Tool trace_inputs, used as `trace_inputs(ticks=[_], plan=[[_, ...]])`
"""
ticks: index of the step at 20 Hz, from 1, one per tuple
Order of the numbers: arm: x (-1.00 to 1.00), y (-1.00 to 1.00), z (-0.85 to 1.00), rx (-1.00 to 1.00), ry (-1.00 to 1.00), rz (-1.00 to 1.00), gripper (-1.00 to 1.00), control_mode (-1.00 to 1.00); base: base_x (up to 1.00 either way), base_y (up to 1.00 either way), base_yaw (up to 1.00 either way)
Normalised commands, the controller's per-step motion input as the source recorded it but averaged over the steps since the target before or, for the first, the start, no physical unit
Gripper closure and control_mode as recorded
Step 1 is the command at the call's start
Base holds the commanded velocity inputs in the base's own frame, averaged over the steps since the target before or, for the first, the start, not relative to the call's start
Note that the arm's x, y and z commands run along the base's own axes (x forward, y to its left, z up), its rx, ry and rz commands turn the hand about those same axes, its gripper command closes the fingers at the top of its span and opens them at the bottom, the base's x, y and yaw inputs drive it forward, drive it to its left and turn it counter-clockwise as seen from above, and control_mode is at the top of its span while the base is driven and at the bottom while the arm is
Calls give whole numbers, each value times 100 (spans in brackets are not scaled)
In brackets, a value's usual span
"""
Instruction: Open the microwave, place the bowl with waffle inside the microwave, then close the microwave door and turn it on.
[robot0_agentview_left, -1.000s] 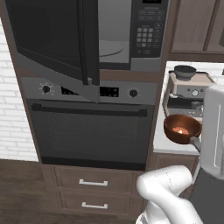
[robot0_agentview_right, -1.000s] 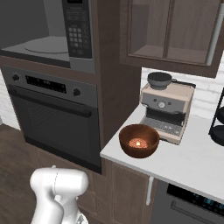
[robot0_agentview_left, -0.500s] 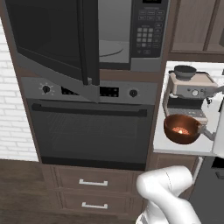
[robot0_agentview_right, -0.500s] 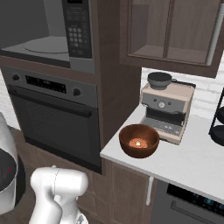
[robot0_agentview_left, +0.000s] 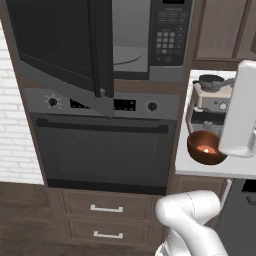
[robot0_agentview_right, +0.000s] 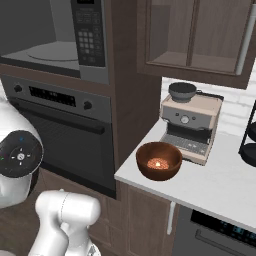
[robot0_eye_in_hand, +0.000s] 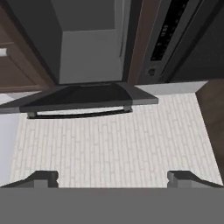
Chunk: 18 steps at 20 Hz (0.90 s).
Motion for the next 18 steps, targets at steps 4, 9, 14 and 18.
trace_inputs(ticks=[4, 9, 14, 18], plan=[[74, 10, 0, 0, 0, 0, -100, -100, 0, 0, 0], [60, 20, -1, 0, 0, 6, -100, -100, 0, 0, 0], [56, 41, -4, -3, 2, 16, -100, -100, 0, 0, 0], [64, 27, 0, -1, 4, 16, -100, -100, 0, 0, 0]])
